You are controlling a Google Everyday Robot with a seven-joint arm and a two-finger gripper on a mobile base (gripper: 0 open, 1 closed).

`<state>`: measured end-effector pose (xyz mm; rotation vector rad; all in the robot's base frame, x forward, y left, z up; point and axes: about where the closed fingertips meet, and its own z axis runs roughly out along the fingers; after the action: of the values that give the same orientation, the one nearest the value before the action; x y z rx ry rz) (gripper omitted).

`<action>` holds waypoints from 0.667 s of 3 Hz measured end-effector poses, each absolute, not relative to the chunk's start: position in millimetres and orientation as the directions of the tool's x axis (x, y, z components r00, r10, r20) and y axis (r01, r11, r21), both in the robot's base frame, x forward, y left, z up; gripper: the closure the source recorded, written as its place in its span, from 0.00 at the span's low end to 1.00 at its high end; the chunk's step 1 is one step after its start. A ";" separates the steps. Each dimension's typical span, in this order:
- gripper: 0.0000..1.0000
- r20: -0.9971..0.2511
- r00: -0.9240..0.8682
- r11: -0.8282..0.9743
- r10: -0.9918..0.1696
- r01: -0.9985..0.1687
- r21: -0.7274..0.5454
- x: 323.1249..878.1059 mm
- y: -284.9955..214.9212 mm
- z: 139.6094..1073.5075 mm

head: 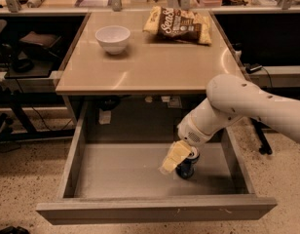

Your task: Pick pepsi can from top drawer and place on counter

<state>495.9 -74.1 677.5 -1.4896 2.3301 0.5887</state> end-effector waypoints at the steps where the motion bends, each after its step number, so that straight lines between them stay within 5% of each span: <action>1: 0.00 -0.433 -0.527 0.493 -0.732 -0.847 0.198 523.1 -132.1 634.5; 2: 0.00 -0.430 -0.538 0.504 -0.725 -0.840 0.200 525.7 -137.0 635.4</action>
Offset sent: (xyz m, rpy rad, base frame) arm 0.0187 -0.0365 -0.0265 -0.0143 0.0181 -0.0848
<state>525.7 -137.0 635.4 -1.3177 2.4602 0.5622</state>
